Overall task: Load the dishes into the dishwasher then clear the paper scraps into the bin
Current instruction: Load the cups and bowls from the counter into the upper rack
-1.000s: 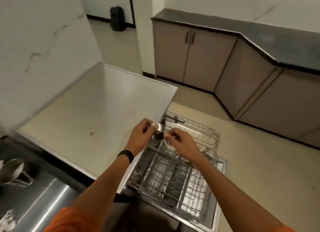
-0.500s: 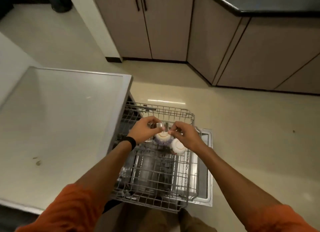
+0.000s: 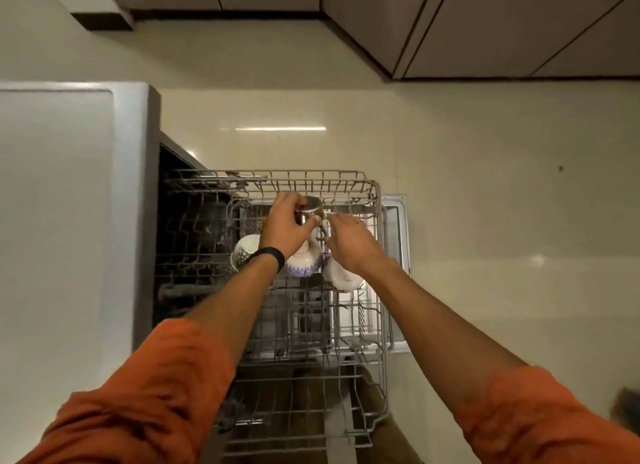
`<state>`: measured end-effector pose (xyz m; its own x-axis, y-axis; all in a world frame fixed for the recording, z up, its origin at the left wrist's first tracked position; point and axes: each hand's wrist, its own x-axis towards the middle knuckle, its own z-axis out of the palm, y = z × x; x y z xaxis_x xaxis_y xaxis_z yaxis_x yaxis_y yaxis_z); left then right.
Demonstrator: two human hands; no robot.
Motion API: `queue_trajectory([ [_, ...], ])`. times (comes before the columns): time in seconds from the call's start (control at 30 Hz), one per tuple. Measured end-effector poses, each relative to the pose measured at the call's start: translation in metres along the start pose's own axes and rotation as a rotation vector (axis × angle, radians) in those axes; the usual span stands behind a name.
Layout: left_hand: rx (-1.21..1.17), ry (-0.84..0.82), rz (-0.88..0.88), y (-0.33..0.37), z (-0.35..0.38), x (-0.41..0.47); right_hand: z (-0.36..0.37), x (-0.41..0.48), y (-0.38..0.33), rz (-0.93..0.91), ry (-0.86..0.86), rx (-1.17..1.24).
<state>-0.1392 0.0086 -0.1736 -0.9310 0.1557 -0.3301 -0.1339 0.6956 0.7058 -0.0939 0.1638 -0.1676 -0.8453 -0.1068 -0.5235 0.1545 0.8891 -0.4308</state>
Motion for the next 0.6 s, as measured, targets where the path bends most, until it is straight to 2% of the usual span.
queue_trajectory([
  [0.27, 0.016, -0.006, 0.006, -0.032, 0.046, 0.031, 0.033, 0.035, 0.02, 0.117, -0.009, 0.019],
  [0.47, 0.133, 0.018, 0.028, -0.04, 0.051, 0.03, 0.038, 0.045, 0.027, 0.136, -0.1, -0.059],
  [0.6, 0.249, -0.031, 0.052, -0.042, 0.05, 0.029, 0.04, 0.049, 0.026, 0.162, -0.126, -0.074],
])
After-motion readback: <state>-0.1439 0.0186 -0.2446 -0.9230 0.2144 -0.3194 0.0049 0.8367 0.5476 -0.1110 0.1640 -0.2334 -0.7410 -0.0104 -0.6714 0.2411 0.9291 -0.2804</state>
